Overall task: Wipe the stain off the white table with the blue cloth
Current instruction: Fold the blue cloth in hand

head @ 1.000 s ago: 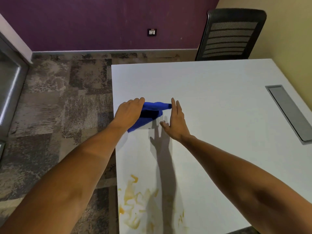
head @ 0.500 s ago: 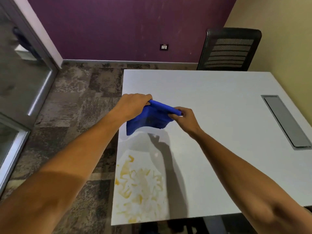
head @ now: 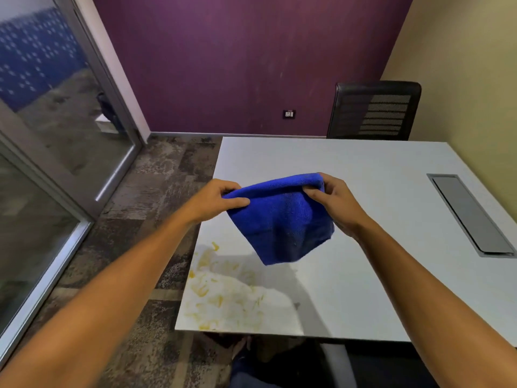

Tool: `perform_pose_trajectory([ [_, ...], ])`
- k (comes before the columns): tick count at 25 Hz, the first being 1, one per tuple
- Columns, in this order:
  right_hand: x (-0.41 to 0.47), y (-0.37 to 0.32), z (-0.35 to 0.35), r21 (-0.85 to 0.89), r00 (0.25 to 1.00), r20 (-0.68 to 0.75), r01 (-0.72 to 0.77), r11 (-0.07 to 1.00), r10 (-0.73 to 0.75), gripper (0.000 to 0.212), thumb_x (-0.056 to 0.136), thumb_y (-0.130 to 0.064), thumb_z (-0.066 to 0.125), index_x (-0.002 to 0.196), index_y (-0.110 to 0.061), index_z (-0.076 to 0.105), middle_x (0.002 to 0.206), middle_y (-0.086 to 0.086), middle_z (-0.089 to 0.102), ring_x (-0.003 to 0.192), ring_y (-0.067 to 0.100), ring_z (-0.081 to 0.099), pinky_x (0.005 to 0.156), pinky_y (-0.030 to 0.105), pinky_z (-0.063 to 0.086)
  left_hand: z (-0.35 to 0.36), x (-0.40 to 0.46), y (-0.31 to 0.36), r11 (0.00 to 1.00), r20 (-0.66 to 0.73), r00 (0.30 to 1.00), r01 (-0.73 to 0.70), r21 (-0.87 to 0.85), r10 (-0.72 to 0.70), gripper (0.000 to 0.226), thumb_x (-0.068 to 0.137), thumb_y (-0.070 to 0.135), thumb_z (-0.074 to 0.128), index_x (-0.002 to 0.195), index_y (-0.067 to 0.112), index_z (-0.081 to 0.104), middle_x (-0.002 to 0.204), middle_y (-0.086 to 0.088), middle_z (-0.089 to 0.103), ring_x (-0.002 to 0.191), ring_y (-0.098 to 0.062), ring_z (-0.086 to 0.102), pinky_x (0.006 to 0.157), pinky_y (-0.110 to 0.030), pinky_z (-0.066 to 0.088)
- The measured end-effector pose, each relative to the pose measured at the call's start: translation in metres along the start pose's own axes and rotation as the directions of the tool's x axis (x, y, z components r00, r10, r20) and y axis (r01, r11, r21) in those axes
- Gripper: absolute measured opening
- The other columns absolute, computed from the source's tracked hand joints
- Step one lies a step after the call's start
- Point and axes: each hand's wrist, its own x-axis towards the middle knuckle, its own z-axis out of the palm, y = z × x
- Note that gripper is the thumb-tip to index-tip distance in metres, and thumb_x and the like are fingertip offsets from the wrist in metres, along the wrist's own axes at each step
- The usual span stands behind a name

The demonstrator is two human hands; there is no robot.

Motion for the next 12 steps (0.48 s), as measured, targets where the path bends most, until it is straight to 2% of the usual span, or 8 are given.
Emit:
perform_pose_trajectory([
  [2,-0.022,-0.011,-0.004,0.072,1.0,0.008,0.01,0.997,-0.01,0.023,0.105,-0.01,0.054,0.111,-0.023,0.072,0.104,-0.005,0.076,0.098,0.013,0.07,0.086,0.027,0.055,0.015,-0.02,0.008,0.996,-0.079,0.997,-0.022,-0.089,0.015,0.027,0.089,0.039,0.067,0.094,0.013,0.073,0.089,-0.013,0.071,0.081,-0.021,0.064,0.076,-0.04,0.051],
  [4,-0.041,-0.018,-0.004,0.112,0.999,0.021,0.034,0.993,-0.037,0.023,0.105,-0.008,0.054,0.109,-0.021,0.072,0.1,-0.006,0.076,0.094,0.011,0.07,0.084,0.025,0.055,0.032,-0.038,0.018,0.977,-0.152,0.988,-0.02,-0.211,-0.012,0.031,0.093,0.041,0.061,0.101,0.012,0.07,0.092,-0.009,0.068,0.086,-0.019,0.062,0.079,-0.036,0.051],
  [7,-0.06,-0.024,-0.001,0.125,0.998,0.017,0.057,0.991,-0.06,0.019,0.105,-0.013,0.056,0.111,-0.021,0.072,0.103,-0.003,0.076,0.096,0.014,0.07,0.087,0.029,0.057,0.057,-0.062,0.033,0.914,-0.289,0.95,-0.01,-0.405,-0.117,0.022,0.103,0.033,0.05,0.105,0.022,0.069,0.096,-0.003,0.068,0.087,-0.015,0.063,0.075,-0.034,0.055],
  [9,-0.067,-0.025,0.002,0.08,0.999,-0.013,0.052,0.995,-0.051,0.018,0.105,-0.021,0.058,0.117,-0.02,0.07,0.107,-0.001,0.076,0.097,0.016,0.071,0.087,0.032,0.059,0.065,-0.078,0.04,0.932,-0.398,0.907,-0.018,-0.361,-0.136,0.023,0.104,0.034,0.048,0.103,0.025,0.069,0.09,0.0,0.068,0.079,-0.01,0.062,0.067,-0.029,0.052],
  [12,-0.081,-0.024,0.014,0.104,0.996,-0.071,-0.037,0.994,0.045,0.021,0.103,-0.025,0.062,0.123,-0.02,0.066,0.104,0.003,0.077,0.095,0.021,0.073,0.079,0.031,0.061,0.069,-0.101,0.046,0.951,-0.508,0.846,-0.001,-0.308,-0.163,0.028,0.102,0.035,0.053,0.101,0.011,0.067,0.085,-0.008,0.065,0.074,-0.014,0.057,0.066,-0.03,0.046],
])
